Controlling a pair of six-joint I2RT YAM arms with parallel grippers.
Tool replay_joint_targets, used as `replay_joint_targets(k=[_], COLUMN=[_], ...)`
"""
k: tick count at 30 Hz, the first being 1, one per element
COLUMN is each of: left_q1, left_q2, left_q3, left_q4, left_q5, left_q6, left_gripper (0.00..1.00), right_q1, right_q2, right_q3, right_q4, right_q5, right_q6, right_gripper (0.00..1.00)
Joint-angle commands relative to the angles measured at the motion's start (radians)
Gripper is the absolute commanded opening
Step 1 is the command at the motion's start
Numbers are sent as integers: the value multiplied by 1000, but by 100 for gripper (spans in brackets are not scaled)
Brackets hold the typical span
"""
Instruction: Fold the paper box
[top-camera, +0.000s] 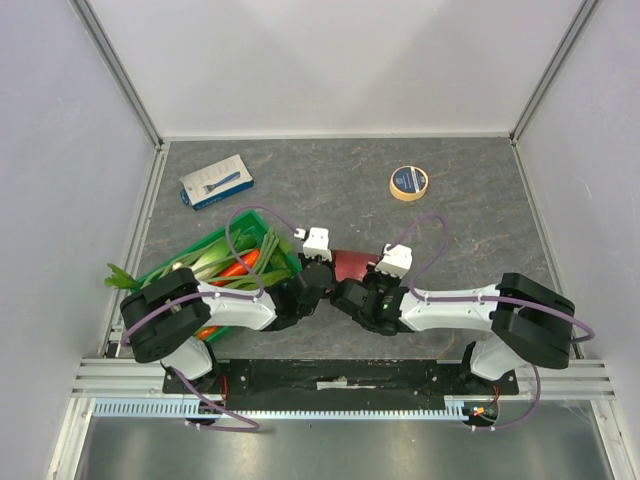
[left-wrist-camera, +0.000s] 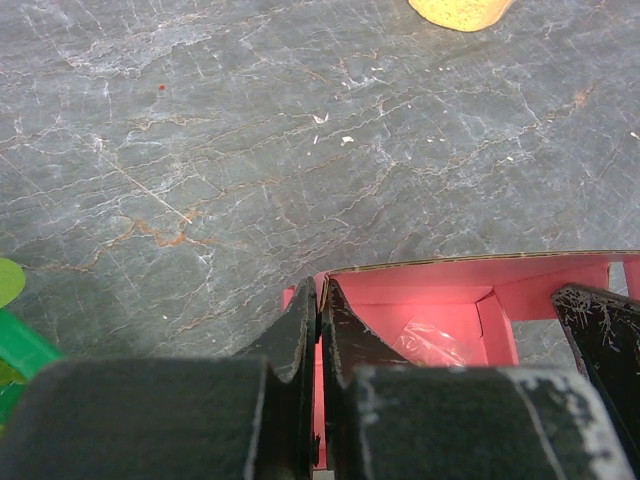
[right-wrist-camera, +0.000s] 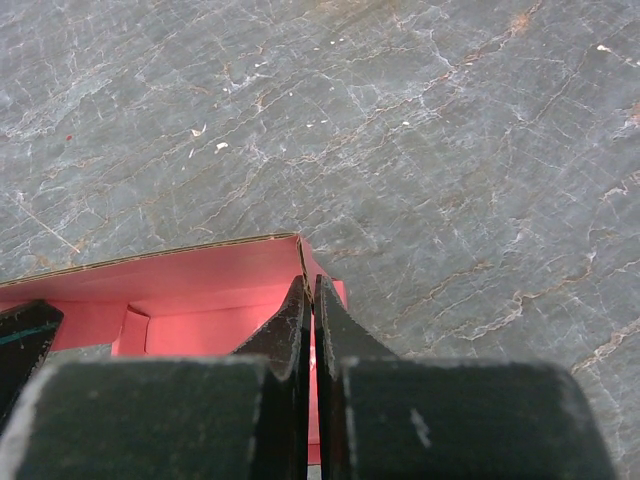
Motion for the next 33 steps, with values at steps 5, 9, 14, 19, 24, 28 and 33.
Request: replay_joint_targets(k=[5,9,14,19,24,28,33], left_q1=[-46,-52,-66,-80,-98,-106,-120], left_q2=[3,10,21,43,62,89,144], left_q3=[-82,-110,-144,-162,-107,-84,-99], left_q4=[147,186,246,286,209,190,264], left_q5=[26,29,28,9,-21,-40,-45], left_q6=[42,50,70,82,24,7,5], left_gripper=[2,2,2,2,2,2,2], right_q1=[60,72,89,101,115,124,132], right_q2=[12,28,47,41,47,51,61], right_q3=[-22,-23,-47,-85,-79,-93,-102], right_q4=[-20,-18,-23,-21,-24,-26,-27], right_q5=[119,129,152,152,146,140,128], right_q6=[199,213,267,291,301,320,337], right_gripper=[0,0,0,0,0,0,0])
